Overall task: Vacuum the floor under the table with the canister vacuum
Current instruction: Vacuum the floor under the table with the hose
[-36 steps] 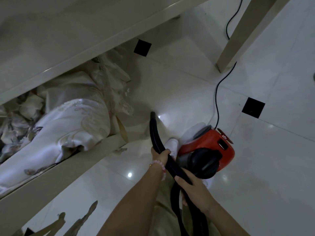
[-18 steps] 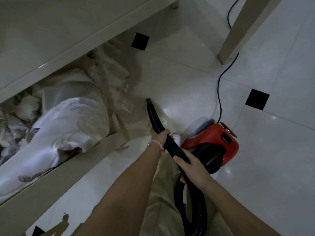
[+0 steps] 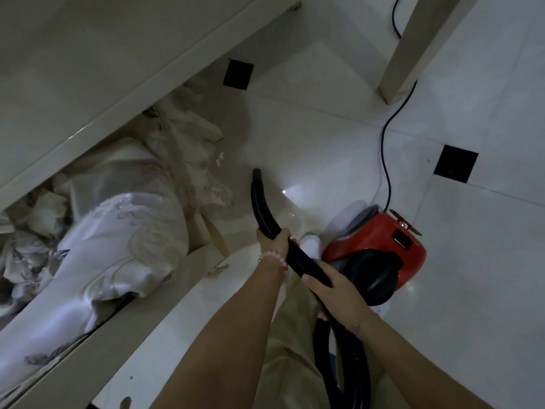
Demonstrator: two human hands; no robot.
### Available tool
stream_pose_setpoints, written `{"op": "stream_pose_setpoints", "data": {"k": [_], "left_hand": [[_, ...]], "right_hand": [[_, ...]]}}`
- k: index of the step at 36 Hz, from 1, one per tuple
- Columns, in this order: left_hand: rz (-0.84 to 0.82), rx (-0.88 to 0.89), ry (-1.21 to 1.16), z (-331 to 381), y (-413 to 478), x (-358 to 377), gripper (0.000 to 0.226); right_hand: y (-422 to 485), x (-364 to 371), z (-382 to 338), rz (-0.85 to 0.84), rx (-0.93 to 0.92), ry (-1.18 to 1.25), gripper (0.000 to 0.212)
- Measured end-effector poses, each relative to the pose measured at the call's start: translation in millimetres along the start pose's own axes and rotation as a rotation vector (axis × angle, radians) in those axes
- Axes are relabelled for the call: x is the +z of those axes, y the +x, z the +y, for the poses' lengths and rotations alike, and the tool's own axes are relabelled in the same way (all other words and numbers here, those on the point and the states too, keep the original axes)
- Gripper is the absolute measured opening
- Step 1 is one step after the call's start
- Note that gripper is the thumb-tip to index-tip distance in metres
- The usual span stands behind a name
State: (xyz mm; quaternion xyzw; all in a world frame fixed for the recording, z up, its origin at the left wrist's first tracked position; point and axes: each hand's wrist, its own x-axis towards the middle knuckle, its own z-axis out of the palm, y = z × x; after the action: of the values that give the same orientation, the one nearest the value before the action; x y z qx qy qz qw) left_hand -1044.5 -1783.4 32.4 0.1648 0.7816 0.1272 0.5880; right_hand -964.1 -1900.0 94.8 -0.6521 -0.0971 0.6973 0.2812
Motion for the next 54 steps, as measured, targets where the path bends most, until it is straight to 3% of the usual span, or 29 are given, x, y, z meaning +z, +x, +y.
{"op": "stream_pose_setpoints", "data": {"k": [3, 8, 18, 24, 29, 34, 38, 40, 44, 49, 51, 54], "left_hand": [[0.007, 0.015, -0.051, 11, -2, 1, 0.041], [0.022, 0.042, -0.078, 28, 10, 8, 0.05], [0.064, 0.015, -0.116, 46, 46, 15, 0.05], [0.096, 0.012, -0.095, 45, 59, 18, 0.046], [0.093, 0.002, -0.067, 38, 61, 18, 0.042], [0.11, -0.014, -0.08, 28, 53, 22, 0.046], [0.151, -0.041, -0.091, 22, 46, 21, 0.036], [0.151, -0.059, -0.108, 16, 45, 17, 0.047], [0.175, -0.062, -0.092, -18, 79, 7, 0.089], [0.232, -0.125, -0.063, -47, 104, -1, 0.098], [0.233, -0.176, -0.063, -42, 89, 4, 0.093], [0.169, -0.246, 0.013, -7, 31, 20, 0.06]], "right_hand": [[7, -2, -8, -0.017, -0.02, 0.007, 0.031], [29, -5, -21, 0.0, -0.074, -0.044, 0.024], [78, -11, -38, -0.094, -0.054, -0.103, 0.03], [98, -16, -38, -0.142, -0.028, -0.104, 0.031], [102, -19, -34, -0.148, -0.046, -0.123, 0.014], [91, -24, -30, -0.168, 0.018, -0.063, 0.018], [89, -26, -27, -0.147, 0.016, -0.133, 0.019], [87, -26, -26, -0.169, 0.032, -0.144, 0.019], [80, -25, -23, -0.199, 0.084, -0.131, 0.02], [71, -26, -14, -0.179, 0.114, -0.107, 0.026], [68, -28, -12, -0.158, 0.114, -0.107, 0.029], [62, -34, -12, -0.133, 0.116, -0.074, 0.03]]}}
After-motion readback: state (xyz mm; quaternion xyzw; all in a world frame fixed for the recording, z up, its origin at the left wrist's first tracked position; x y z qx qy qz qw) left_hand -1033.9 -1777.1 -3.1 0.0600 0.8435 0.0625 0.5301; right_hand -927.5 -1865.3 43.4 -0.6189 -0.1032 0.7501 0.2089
